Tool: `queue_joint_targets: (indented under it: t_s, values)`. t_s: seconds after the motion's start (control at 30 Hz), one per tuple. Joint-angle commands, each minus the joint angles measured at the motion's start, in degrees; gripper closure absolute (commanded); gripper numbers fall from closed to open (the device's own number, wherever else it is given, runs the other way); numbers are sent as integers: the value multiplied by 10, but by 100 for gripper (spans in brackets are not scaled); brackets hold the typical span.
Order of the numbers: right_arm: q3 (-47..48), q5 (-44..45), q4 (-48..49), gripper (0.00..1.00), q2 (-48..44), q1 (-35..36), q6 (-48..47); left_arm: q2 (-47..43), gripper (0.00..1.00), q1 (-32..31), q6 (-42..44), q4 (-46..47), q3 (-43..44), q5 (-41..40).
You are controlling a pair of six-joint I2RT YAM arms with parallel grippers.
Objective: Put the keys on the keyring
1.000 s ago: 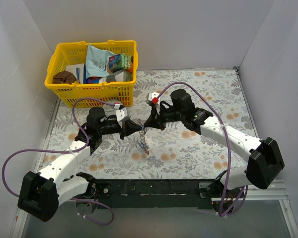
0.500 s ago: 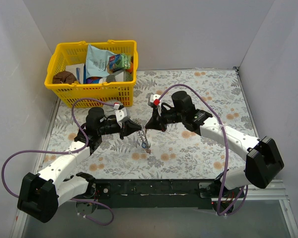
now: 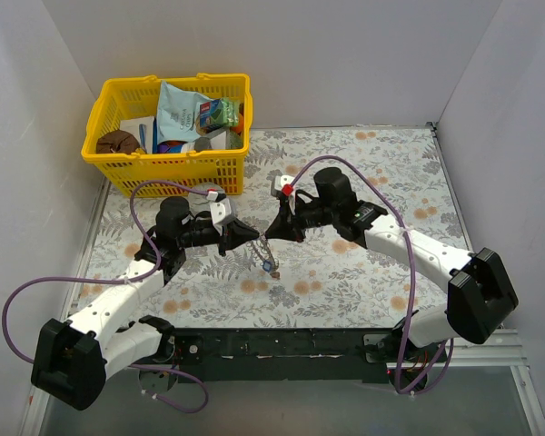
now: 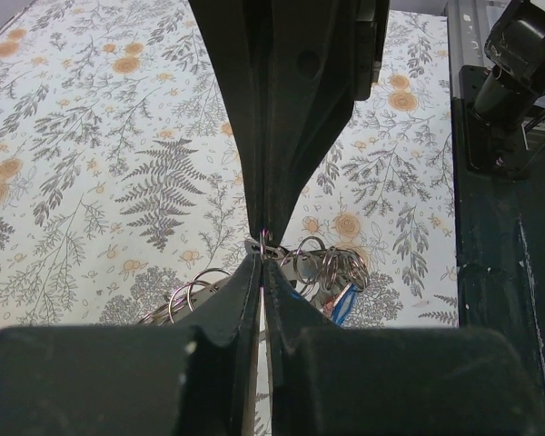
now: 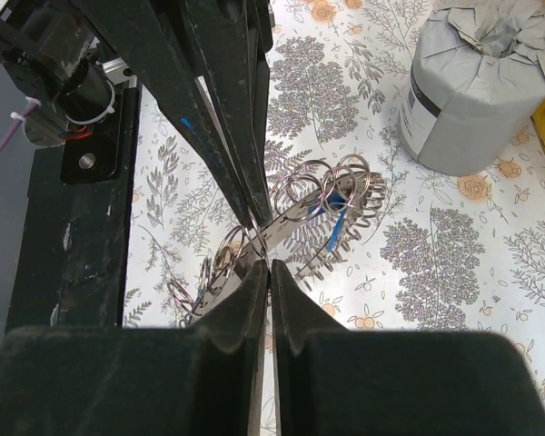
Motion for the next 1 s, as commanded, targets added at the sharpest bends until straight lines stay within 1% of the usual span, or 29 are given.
queue_joint_targets:
  t_s: [0.0,0.03,0.1,0.13,0.2,0.23,0.3,0.33,0.37,0.43,0.53,0.6,0.7,0.8,0.83,0.9,0.97]
  values:
    - [-13,-10,33,87,-15,-6,-13,-22,100,-1,1,31,-1,23]
    - [-16,-10,35,77,-19,-8,-13,-24,100,-1,1,31,-1,23]
    - [-28,-10,43,70,-32,-11,-17,-25,100,-1,1,31,-1,24]
    - [-32,-13,46,63,-37,-13,-23,-24,100,-2,1,32,-2,23]
    - [-48,-6,53,57,-56,-14,-28,-25,100,-1,1,32,-1,24]
    - [-52,-5,63,51,-63,-17,-31,-25,100,-1,1,32,-1,24]
    - [-65,-6,70,45,-79,-21,-32,-25,100,-1,1,33,-2,26]
    - [-68,-9,77,41,-83,-28,-31,-25,100,-1,0,34,-3,26]
    - [-72,-12,80,39,-87,-30,-28,-25,100,-1,-1,35,-2,27]
    - [-76,-30,93,31,-95,-38,-26,-25,100,-2,-1,37,-3,29]
    - [-78,-58,113,28,-100,-43,-13,-26,100,-2,-3,40,-5,32]
    - [-75,-82,120,28,-97,-43,-3,-27,100,-2,-5,44,-6,36]
    - [-69,-111,140,33,-87,-44,17,-32,100,-1,-7,53,-8,41]
    - [-56,-136,147,41,-73,-43,32,-35,100,-1,-11,60,-13,43]
    - [-54,-141,150,45,-71,-40,33,-35,100,-2,-11,60,-13,44]
    - [-50,-141,151,50,-64,-33,33,-35,100,-1,-12,61,-13,47]
    - [-45,-147,152,52,-54,-29,37,-35,100,-2,-14,68,-15,46]
